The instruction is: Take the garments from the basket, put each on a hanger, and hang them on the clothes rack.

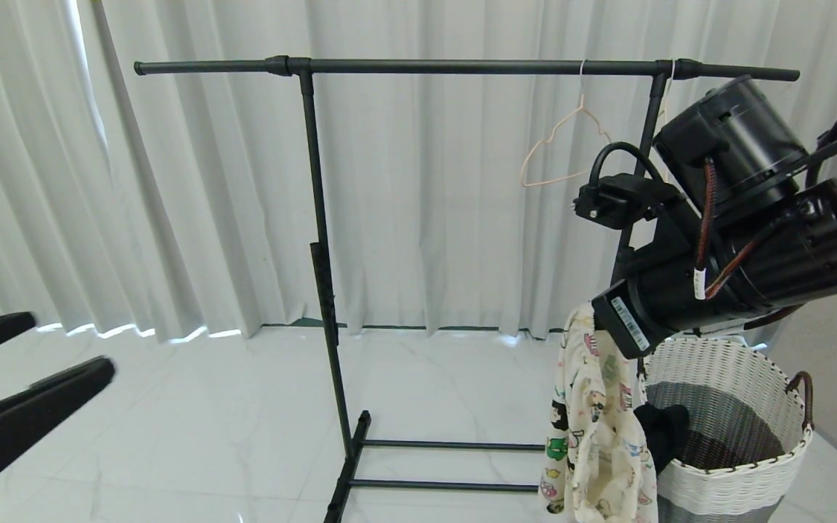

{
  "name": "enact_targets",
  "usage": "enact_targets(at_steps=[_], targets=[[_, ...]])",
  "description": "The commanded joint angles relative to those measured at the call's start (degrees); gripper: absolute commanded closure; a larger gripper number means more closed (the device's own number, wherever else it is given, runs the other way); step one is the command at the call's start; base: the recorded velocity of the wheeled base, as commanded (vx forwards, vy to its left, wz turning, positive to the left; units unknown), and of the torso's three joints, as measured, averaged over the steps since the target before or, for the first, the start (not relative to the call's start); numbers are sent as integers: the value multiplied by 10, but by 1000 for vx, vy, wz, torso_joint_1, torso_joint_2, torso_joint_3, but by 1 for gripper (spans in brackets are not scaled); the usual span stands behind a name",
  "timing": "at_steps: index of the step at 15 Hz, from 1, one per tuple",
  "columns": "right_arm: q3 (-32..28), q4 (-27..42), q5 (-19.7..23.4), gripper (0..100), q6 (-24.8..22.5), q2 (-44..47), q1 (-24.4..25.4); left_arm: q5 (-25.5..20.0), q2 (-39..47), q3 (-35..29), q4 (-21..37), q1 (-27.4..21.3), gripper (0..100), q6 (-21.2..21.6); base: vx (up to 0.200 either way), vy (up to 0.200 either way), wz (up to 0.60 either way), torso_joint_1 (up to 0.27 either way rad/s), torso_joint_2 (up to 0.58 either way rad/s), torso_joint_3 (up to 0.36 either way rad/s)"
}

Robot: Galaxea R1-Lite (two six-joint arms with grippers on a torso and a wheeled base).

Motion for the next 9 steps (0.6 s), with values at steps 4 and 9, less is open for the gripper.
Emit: enact_targets(at_steps=[4, 9], targets=[[-1, -68, 1, 100, 6, 26, 23, -1, 262, -63, -5, -179, 0, -45, 0, 0, 0, 0, 0, 0], [-1, -129, 19, 100, 25, 40, 65, -1, 320, -56, -77, -285, 0, -184, 0, 0, 0, 0, 0, 0]])
